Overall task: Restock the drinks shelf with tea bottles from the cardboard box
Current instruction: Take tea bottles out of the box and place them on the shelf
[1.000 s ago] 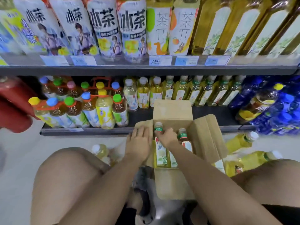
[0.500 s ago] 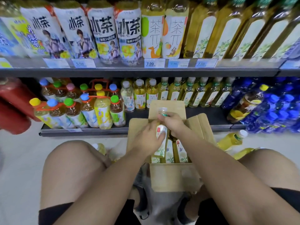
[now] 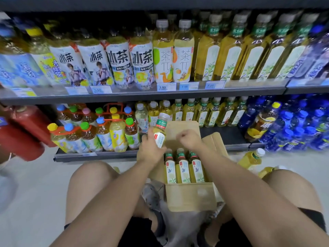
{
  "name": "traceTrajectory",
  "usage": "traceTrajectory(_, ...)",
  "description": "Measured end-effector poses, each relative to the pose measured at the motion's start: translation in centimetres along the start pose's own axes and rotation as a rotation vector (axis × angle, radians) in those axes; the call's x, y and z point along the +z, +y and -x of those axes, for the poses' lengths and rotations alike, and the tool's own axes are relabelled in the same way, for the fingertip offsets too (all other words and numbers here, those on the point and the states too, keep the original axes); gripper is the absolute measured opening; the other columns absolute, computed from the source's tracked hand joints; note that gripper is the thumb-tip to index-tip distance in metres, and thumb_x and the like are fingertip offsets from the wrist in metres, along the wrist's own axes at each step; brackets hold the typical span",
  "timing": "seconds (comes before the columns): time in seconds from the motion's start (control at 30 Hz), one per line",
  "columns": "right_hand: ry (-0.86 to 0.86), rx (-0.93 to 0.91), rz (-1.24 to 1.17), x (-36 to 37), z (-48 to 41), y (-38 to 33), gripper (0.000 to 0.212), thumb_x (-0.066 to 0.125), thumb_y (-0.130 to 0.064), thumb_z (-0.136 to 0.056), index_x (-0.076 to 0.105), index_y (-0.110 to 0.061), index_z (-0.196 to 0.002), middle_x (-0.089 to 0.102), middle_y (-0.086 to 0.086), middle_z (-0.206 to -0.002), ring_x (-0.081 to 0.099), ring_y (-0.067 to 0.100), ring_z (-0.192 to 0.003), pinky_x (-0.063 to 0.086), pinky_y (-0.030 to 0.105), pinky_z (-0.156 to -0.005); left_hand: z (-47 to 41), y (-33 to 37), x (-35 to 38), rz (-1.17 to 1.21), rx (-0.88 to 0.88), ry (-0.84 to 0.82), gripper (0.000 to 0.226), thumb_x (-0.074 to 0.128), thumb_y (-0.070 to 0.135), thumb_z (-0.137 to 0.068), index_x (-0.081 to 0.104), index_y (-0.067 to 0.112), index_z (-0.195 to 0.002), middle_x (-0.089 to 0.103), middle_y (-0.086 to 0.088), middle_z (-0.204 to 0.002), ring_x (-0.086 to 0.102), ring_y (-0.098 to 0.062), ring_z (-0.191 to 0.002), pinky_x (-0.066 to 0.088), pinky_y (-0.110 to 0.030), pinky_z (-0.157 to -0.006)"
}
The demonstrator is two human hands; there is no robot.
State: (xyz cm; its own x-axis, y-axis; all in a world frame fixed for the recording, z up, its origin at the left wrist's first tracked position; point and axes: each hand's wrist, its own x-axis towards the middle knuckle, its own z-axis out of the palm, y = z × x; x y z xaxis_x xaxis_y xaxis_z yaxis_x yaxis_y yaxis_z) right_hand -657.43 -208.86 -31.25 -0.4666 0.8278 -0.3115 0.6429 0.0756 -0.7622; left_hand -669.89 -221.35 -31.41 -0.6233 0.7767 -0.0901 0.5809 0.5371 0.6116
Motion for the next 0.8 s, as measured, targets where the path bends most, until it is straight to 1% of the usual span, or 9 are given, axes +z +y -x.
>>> traceTrajectory(0.07, -0.043, 0.045, 0.210, 2.1, -0.5, 1.8, 0.020, 0.055, -0.017, -0.091, 0.074, -0.013, -0.094, 0.071, 0.006, -0.106, 0.063, 0.026, -0.103, 0.051, 0.031, -0.086, -0.9, -1.5, 0.6, -0.009, -0.021, -0.006, 0.100, 0.077, 0.040, -0.074, 0.010, 0.036, -0.148, 0.050, -0.011, -0.128, 0.057, -0.036, -0.113, 0.055, -0.054, -0.086)
traceTrajectory(0.13, -0.079, 0.096, 0.376, 4.4, -1.1, 3.2, 0.024, 0.053, -0.020, -0.095, 0.072, -0.008, -0.103, 0.070, 0.011, -0.107, 0.063, 0.032, -0.103, 0.049, 0.032, -0.084, -1.6, -2.9, 1.3, -0.007, -0.032, -0.034, 0.104, 0.076, 0.038, -0.073, 0.008, 0.035, -0.151, 0.048, -0.013, -0.131, 0.055, -0.035, -0.116, 0.053, -0.054, -0.089)
traceTrajectory(0.2, -0.103, 0.136, 0.460, 6.6, -1.9, 4.0, 0.025, 0.055, -0.017, -0.094, 0.068, -0.002, -0.109, 0.069, 0.016, -0.110, 0.064, 0.033, -0.103, 0.050, 0.033, -0.082, -2.4, -4.2, 1.9, -0.008, -0.035, -0.050, 0.103, 0.075, 0.039, -0.075, 0.008, 0.034, -0.152, 0.044, -0.013, -0.135, 0.053, -0.035, -0.118, 0.052, -0.053, -0.092)
traceTrajectory(0.33, -0.130, 0.237, 0.412, 10.2, -4.2, 4.8, 0.023, 0.057, -0.010, -0.092, 0.064, 0.002, -0.111, 0.068, 0.016, -0.110, 0.064, 0.031, -0.106, 0.049, 0.032, -0.080, -3.9, -6.5, 2.6, -0.015, -0.005, -0.075, 0.096, 0.073, 0.041, -0.078, 0.008, 0.038, -0.148, 0.039, -0.008, -0.140, 0.051, -0.032, -0.120, 0.051, -0.053, -0.093)
traceTrajectory(0.47, -0.140, 0.277, 0.418, 12.3, -6.2, 5.0, 0.025, 0.054, -0.006, -0.093, 0.064, -0.001, -0.115, 0.065, 0.016, -0.121, 0.061, 0.031, -0.114, 0.050, 0.035, -0.088, -5.1, -8.1, 2.9, -0.066, 0.046, -0.110, 0.096, 0.072, 0.039, -0.079, 0.008, 0.035, -0.150, 0.036, -0.009, -0.142, 0.050, -0.033, -0.120, 0.051, -0.051, -0.092)
traceTrajectory(0.57, -0.117, 0.331, 0.411, 12.6, -6.8, 5.0, 0.022, 0.053, -0.004, -0.091, 0.064, -0.004, -0.110, 0.066, 0.015, -0.118, 0.061, 0.033, -0.112, 0.051, 0.038, -0.087, -5.3, -8.3, 3.2, -0.083, 0.042, -0.130, 0.097, 0.072, 0.039, -0.079, 0.006, 0.036, -0.150, 0.036, -0.009, -0.142, 0.052, -0.034, -0.119, 0.051, -0.049, -0.091)
traceTrajectory(0.63, -0.101, 0.357, 0.362, 12.3, -7.3, 5.0, 0.021, 0.052, -0.011, -0.091, 0.065, -0.005, -0.108, 0.066, 0.013, -0.113, 0.063, 0.032, -0.108, 0.052, 0.037, -0.087, -5.5, -8.2, 3.4, -0.073, 0.035, -0.139, 0.096, 0.071, 0.038, -0.078, 0.006, 0.039, -0.148, 0.038, -0.009, -0.140, 0.054, -0.034, -0.116, 0.052, -0.049, -0.090)
traceTrajectory(0.7, -0.080, 0.374, 0.323, 11.6, -7.3, 4.9, 0.023, 0.057, -0.019, -0.088, 0.066, -0.006, -0.105, 0.068, 0.012, -0.107, 0.066, 0.031, -0.099, 0.053, 0.034, -0.080, -5.3, -7.9, 3.4, -0.061, 0.039, -0.145, 0.096, 0.072, 0.037, -0.078, 0.008, 0.038, -0.149, 0.039, -0.009, -0.138, 0.055, -0.033, -0.115, 0.053, -0.048, -0.089)
traceTrajectory(0.8, -0.069, 0.386, 0.268, 10.1, -6.6, 4.3, 0.036, 0.068, -0.036, -0.077, 0.067, -0.010, -0.102, 0.068, 0.009, -0.095, 0.066, 0.026, -0.081, 0.056, 0.034, -0.075, -4.8, -6.7, 2.8, -0.064, 0.051, -0.148, 0.096, 0.072, 0.037, -0.079, 0.008, 0.037, -0.150, 0.040, -0.008, -0.136, 0.053, -0.031, -0.115, 0.052, -0.046, -0.088)
